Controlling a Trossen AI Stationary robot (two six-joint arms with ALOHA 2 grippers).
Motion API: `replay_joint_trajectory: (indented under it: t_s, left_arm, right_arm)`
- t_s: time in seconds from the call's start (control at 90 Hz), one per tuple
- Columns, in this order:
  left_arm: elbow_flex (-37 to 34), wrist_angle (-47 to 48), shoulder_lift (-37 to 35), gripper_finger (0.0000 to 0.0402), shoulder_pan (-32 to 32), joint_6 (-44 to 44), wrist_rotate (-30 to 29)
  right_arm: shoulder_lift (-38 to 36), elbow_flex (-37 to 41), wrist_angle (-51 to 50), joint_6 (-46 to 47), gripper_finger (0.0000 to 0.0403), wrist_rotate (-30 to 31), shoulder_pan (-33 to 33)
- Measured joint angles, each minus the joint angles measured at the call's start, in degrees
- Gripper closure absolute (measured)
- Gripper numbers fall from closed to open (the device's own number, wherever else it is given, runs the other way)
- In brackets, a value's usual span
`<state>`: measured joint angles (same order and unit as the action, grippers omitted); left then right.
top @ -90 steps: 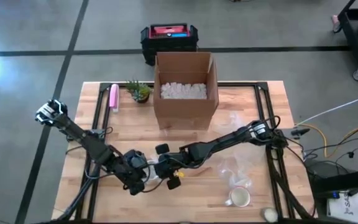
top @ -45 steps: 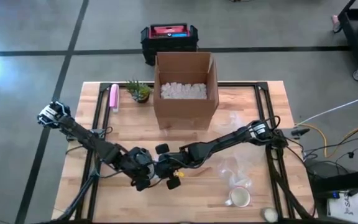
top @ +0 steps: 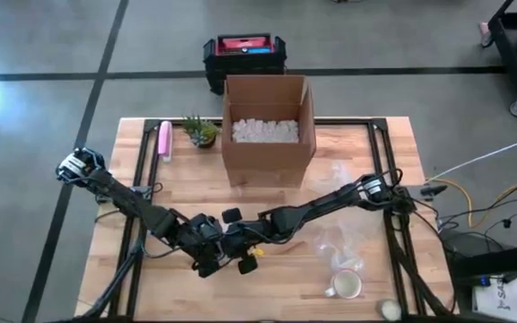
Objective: Wrap mug
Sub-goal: Wrap the orange mug with the bubble wrap
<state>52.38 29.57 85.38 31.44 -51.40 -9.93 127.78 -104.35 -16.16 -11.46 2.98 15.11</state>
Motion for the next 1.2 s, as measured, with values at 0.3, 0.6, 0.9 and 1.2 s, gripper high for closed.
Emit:
replay_joint_trajectory:
  t_s: [0.3, 0.6, 0.9, 1.2]
  left_arm:
    - [0.09, 1.20, -4.53, 0.0365, 0.13, 1.94, -0.12]
    - [1.88, 4.35, -13.14, 0.0365, -0.07, 1.30, -2.20]
    - [0.51, 13.32, -19.01, 0.0365, 4.03, -11.20, 3.60]
    - [-4.68, 12.85, -13.06, 0.0365, 11.79, -20.98, 7.32]
  right_arm:
    - [3.26, -0.36, 5.02, -1.44, 0.0401, -0.36, 0.13]
    - [3.54, -0.36, 5.17, -1.38, 0.0401, -0.43, 0.13]
    - [3.52, -0.28, 4.77, -0.11, 0.0401, -0.45, 0.13]
    - [3.52, -0.23, 4.75, -0.09, 0.0401, -0.44, 0.22]
